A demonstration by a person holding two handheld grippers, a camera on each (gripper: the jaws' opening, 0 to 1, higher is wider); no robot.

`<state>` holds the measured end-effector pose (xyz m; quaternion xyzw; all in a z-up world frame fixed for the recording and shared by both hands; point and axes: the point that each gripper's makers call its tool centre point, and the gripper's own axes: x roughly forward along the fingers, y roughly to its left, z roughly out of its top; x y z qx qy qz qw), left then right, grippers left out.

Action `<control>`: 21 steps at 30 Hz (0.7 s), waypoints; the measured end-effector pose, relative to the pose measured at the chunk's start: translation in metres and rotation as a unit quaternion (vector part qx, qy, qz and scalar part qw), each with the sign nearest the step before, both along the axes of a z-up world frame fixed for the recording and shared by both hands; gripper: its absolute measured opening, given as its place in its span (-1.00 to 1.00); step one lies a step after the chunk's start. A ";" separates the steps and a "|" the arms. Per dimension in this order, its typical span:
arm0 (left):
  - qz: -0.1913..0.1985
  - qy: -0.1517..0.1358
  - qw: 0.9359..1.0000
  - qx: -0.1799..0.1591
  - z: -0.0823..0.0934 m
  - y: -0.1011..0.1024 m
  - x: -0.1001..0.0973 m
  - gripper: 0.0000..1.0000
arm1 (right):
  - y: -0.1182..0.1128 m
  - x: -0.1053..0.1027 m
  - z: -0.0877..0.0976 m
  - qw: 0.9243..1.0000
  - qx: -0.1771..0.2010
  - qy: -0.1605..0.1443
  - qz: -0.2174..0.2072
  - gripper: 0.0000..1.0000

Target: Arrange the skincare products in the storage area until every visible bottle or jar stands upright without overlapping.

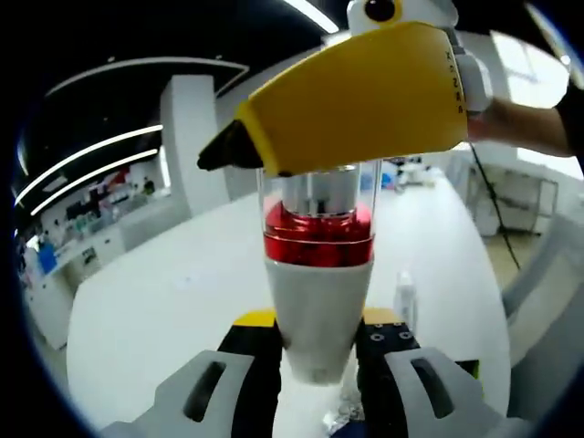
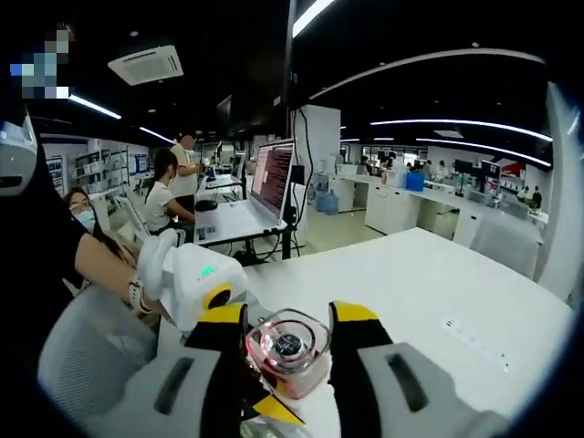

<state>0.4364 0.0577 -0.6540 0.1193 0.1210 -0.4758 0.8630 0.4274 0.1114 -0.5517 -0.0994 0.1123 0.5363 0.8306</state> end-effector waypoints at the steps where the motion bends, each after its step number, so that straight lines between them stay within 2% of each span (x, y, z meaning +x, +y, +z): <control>1: -0.004 0.002 1.000 -0.002 0.001 -0.002 -0.003 -0.45 | -0.001 -0.004 0.002 1.000 -0.005 0.000 0.000 -0.32; 10: -0.030 0.004 0.999 -0.012 0.012 -0.023 -0.027 -0.45 | -0.020 -0.023 0.009 1.000 0.002 0.004 -0.018 -0.32; 21: -0.070 0.014 0.997 -0.010 0.009 -0.054 -0.056 -0.45 | -0.052 -0.043 0.006 0.998 0.017 0.012 -0.057 -0.32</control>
